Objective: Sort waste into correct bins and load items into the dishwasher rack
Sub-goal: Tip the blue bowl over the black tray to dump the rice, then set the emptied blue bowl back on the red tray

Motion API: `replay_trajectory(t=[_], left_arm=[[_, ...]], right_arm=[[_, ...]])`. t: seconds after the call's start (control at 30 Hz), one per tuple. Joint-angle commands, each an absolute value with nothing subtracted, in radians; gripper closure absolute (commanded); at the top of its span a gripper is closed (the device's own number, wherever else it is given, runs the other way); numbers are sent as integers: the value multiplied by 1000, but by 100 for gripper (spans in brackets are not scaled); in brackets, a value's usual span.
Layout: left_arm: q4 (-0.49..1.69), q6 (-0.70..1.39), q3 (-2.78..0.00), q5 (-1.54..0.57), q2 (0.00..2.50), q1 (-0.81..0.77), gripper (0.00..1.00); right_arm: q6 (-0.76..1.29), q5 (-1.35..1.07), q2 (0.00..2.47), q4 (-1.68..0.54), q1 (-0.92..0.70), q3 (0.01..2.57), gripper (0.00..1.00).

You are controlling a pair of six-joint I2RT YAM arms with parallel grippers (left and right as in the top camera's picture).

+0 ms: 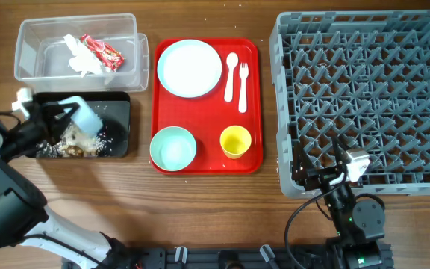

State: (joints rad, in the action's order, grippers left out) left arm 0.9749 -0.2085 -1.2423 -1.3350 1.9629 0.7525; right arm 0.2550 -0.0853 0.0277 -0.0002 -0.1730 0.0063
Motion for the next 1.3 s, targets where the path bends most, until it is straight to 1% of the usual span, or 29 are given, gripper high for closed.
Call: replay_trajectory(t=[0.0,0.07,0.17,0.2,0.27,0.3,0.37,0.4,0.47,0.53,0.63,0.7,0.77,0.83,0.9,0.93,1.0,1.03,1.17,1.27], left_arm=[[976,-164,-1236,-1578,1983,788,96],[984,-46,-1236,-1577,1983,791,96],[972,35,-1236,-1577,1982,799,96],[856,102,-1236,-1576,1989,807,96],[862,181,-1236,-1577,1990,810,96],[863,181,-1236,-1577,1990,810,96],[957,176,-1236,-1577,1988,793,96],[971,163,-1236,-1577,1986,775,96],[937,161,-1236,-1577,1977,729,96],[957,162,-1240,-1577,1945,687,96],[950,162,-1320,-1554,1790,546,96],[949,204,-1411,-1284,1667,401,96],[893,316,-1439,-884,1570,180,96],[859,327,-1438,-550,1555,-31,96],[844,332,-1438,-176,1610,-256,96],[833,347,-1438,-77,1650,-335,96],[818,349,-1438,15,1731,-433,96],[811,349,-1438,28,1769,-462,96],[775,349,-1438,23,1891,-491,96],[774,349,-1438,-11,1916,-495,96]], right_arm=[[239,-76,21,3,-169,5,0],[239,-76,21,3,-169,5,0],[239,-76,21,3,-169,5,0],[238,-76,21,3,-169,5,0],[239,-76,21,3,-169,5,0],[239,-76,21,3,-169,5,0],[239,-76,21,3,-169,5,0],[239,-76,21,3,-169,5,0],[239,-76,21,3,-169,5,0],[238,-76,21,3,-169,5,0],[239,-76,21,3,-169,5,0],[239,-76,21,3,-169,5,0],[239,-76,21,3,-169,5,0],[239,-76,21,3,-169,5,0],[239,-76,21,3,-169,5,0],[239,-76,21,3,-169,5,0],[239,-76,21,3,-169,5,0],[238,-76,21,3,-169,5,0],[238,-76,21,3,-169,5,0],[239,-76,21,3,-169,5,0]])
